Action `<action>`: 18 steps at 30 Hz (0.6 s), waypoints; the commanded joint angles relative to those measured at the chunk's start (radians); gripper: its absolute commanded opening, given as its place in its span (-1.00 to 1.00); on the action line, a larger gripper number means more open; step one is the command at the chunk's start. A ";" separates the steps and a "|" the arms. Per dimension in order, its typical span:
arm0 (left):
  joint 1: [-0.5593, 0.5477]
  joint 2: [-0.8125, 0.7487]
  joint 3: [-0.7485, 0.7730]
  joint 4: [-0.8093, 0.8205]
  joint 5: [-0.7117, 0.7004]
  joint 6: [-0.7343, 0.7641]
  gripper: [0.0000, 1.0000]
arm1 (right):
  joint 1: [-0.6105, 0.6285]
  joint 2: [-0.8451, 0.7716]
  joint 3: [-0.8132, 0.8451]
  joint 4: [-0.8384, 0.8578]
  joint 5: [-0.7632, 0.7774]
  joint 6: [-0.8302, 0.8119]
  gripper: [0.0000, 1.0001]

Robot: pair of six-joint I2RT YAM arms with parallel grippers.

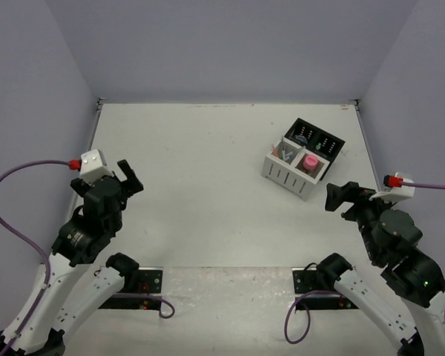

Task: Sort the stationery into containers
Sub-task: Reset both arms

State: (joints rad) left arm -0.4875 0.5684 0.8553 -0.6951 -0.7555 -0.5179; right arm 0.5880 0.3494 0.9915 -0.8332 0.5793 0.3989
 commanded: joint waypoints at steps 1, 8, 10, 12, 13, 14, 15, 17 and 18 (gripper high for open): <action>-0.002 -0.060 -0.103 0.054 0.050 0.029 1.00 | -0.001 0.002 -0.051 0.036 -0.012 0.009 0.97; -0.002 -0.038 -0.108 0.068 0.049 0.040 1.00 | -0.001 -0.023 -0.086 0.068 0.011 0.028 0.98; -0.002 -0.015 -0.108 0.063 0.055 0.033 1.00 | -0.001 -0.024 -0.094 0.080 0.009 0.026 0.97; -0.002 0.002 -0.103 0.053 0.062 0.026 1.00 | -0.001 -0.019 -0.098 0.084 0.003 0.029 0.97; -0.002 0.005 -0.101 0.050 0.064 0.024 1.00 | -0.001 -0.018 -0.100 0.085 0.002 0.029 0.98; -0.002 0.008 -0.101 0.049 0.065 0.022 1.00 | -0.001 -0.016 -0.103 0.090 -0.001 0.029 0.98; -0.002 0.010 -0.101 0.049 0.066 0.021 1.00 | -0.001 -0.013 -0.105 0.092 -0.002 0.028 0.98; -0.002 0.004 -0.103 0.052 0.070 0.023 1.00 | -0.001 -0.011 -0.109 0.095 0.007 0.026 0.97; -0.002 -0.001 -0.105 0.052 0.071 0.024 1.00 | -0.001 -0.010 -0.108 0.095 0.014 0.026 0.97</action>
State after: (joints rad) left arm -0.4877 0.5779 0.7422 -0.6697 -0.6884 -0.4976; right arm 0.5880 0.3309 0.8941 -0.7801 0.5784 0.4183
